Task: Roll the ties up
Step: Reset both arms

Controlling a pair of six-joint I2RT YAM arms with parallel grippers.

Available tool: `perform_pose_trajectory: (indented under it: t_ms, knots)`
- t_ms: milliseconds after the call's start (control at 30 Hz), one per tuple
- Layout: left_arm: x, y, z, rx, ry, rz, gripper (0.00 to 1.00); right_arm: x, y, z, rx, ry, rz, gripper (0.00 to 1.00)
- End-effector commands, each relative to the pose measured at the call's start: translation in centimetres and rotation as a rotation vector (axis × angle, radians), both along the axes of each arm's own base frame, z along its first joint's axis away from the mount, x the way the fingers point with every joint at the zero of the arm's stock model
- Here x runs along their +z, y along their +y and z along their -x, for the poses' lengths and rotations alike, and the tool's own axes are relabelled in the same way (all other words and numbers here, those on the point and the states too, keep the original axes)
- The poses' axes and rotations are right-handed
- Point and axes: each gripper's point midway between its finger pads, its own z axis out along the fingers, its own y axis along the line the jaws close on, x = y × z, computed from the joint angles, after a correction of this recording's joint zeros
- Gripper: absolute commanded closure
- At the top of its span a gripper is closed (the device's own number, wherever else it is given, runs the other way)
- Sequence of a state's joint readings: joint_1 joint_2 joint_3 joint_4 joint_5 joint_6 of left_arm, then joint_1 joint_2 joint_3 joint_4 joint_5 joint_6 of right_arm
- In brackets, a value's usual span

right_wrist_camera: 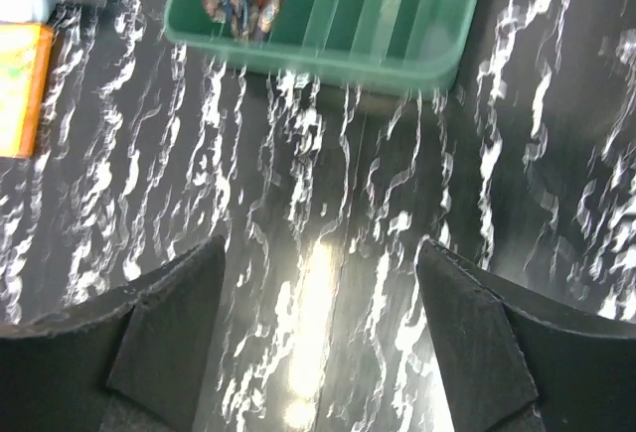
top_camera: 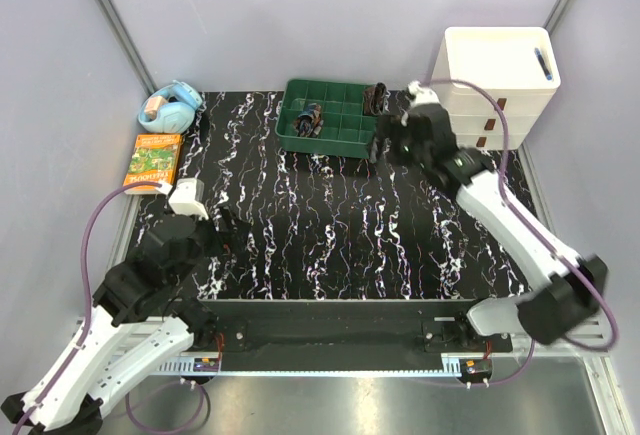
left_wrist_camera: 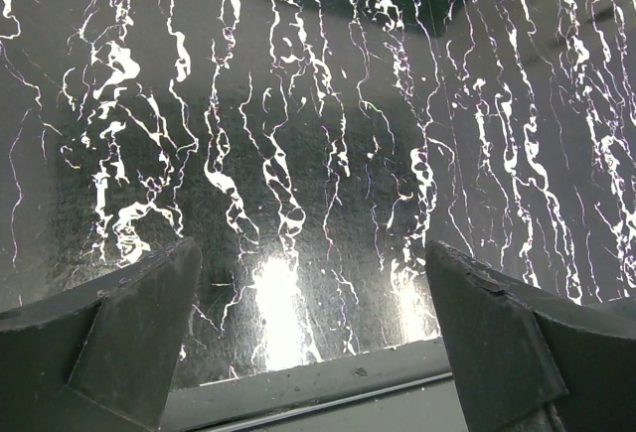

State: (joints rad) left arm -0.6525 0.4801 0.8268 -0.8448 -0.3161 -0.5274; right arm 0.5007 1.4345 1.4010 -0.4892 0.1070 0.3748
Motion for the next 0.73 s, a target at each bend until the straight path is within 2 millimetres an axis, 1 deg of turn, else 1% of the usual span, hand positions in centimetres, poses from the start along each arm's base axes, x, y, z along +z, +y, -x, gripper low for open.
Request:
perform_pose_trajectory:
  t_ms: [0, 33, 67, 133, 167, 200, 267, 333, 367, 500, 700]
  knots:
    - [0.7, -0.3, -0.4, -0.004, -0.026, 0.018, 0.01, 1.6, -1.1, 5.0, -0.018, -0.055, -0.204, 0.13]
    - [0.5, -0.3, -0.4, -0.003, -0.022, 0.017, 0.01, 1.1, -1.5, 6.0, -0.023, -0.045, -0.218, 0.12]
    - [0.5, -0.5, -0.3, -0.01, -0.02, 0.019, 0.01, 0.6, -2.2, 7.5, -0.028, -0.044, -0.239, 0.12]
    - [0.4, -0.5, -0.4, -0.01, -0.016, 0.015, 0.01, -0.1, -2.9, 9.0, -0.029, -0.026, -0.239, 0.11]
    - [0.4, -0.6, -0.4, -0.014, -0.016, 0.015, 0.01, 0.0, -3.6, 10.0, -0.041, -0.033, -0.249, 0.11]
    - [0.4, -0.6, -0.4, -0.014, -0.013, 0.013, 0.01, -0.4, -4.2, 10.7, -0.057, -0.021, -0.24, 0.1]
    - [0.3, -0.6, -0.4, -0.016, -0.011, 0.012, 0.01, 0.1, -5.1, 11.9, -0.069, -0.044, -0.26, 0.09]
    - [0.3, -0.6, -0.3, -0.018, -0.012, 0.012, 0.01, 0.3, -5.4, 12.7, -0.068, -0.047, -0.268, 0.09]
    - [0.3, -0.7, -0.3, -0.018, -0.011, 0.012, 0.01, 0.8, -5.7, 13.2, -0.063, -0.063, -0.279, 0.09]
    - [0.2, -0.7, -0.2, -0.019, -0.01, 0.013, 0.01, 0.8, -6.0, 14.5, -0.052, -0.053, -0.288, 0.09]
    - [0.2, -0.7, -0.1, -0.017, -0.013, 0.016, 0.01, 1.1, -6.9, 15.5, -0.063, -0.059, -0.281, 0.07]
